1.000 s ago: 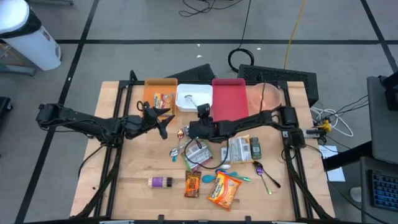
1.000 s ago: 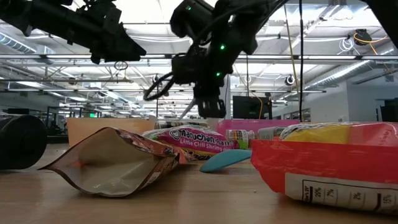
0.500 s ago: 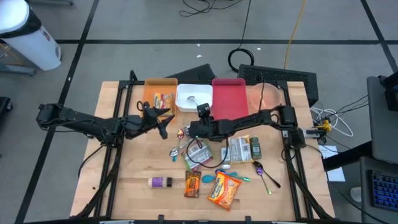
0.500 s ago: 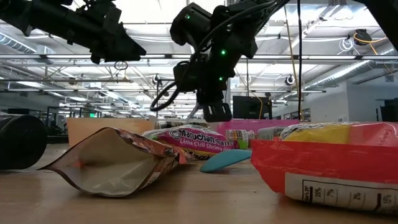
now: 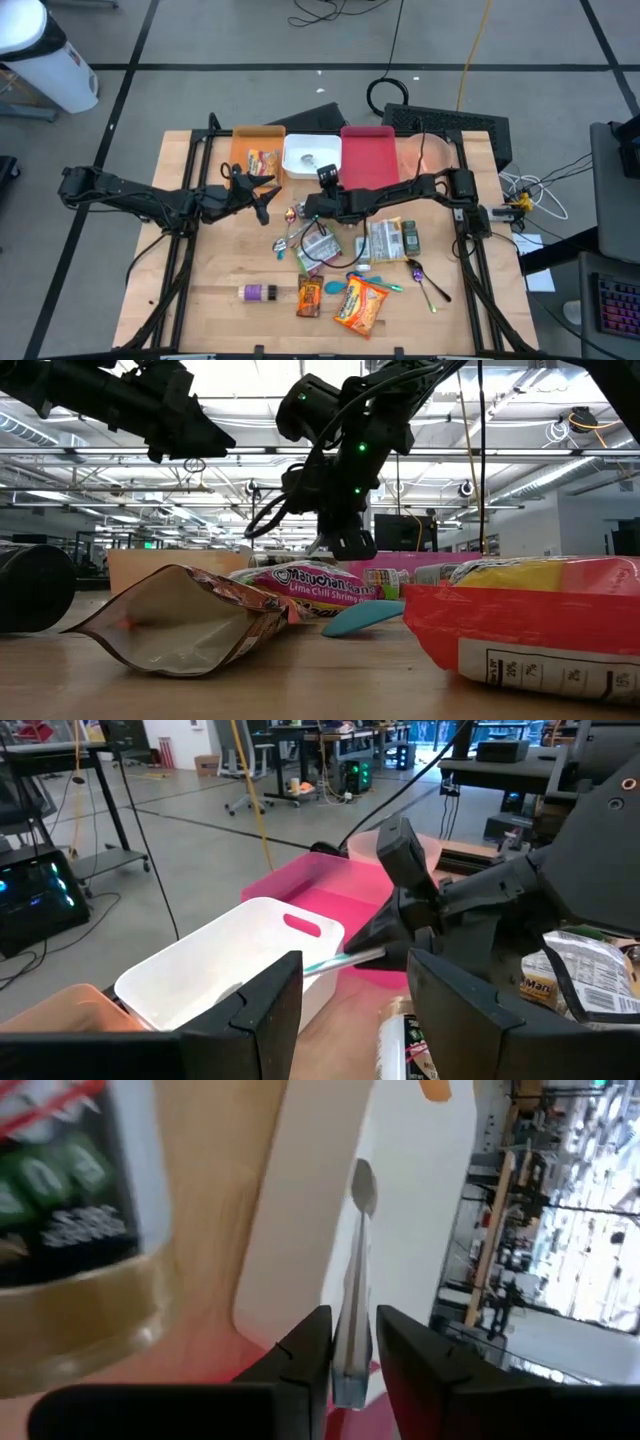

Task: Pick & Place Food Item
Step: Put the top blue patterned spoon into the white bin

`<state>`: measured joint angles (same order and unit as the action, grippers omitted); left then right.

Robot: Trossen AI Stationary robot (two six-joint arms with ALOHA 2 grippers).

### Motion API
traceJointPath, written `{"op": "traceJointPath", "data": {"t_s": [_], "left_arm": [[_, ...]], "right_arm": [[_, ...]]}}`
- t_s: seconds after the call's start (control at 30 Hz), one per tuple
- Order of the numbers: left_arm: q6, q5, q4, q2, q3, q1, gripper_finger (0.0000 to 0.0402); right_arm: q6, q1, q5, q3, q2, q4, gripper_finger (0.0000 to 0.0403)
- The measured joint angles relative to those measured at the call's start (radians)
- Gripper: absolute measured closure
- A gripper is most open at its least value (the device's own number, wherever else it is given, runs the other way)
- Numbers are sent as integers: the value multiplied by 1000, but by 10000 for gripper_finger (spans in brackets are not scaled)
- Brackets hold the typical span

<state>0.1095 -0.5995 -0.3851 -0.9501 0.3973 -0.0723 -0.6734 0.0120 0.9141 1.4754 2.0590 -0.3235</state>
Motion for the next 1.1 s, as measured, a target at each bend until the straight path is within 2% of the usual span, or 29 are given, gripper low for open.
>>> {"op": "traceJointPath", "data": {"t_s": [0.2, 0.67, 0.87, 1.1], "left_arm": [[-1, 16, 0, 0, 0, 0, 215], [-1, 24, 0, 0, 0, 0, 215], [0, 26, 1, 0, 0, 0, 215], [6, 26, 15, 0, 0, 0, 215]], "right_arm": [[-4, 0, -3, 0, 0, 2, 293], [-28, 0, -4, 0, 0, 3, 180], [-46, 0, -2, -1, -8, 1, 162], [-54, 0, -2, -1, -28, 9, 160]]}}
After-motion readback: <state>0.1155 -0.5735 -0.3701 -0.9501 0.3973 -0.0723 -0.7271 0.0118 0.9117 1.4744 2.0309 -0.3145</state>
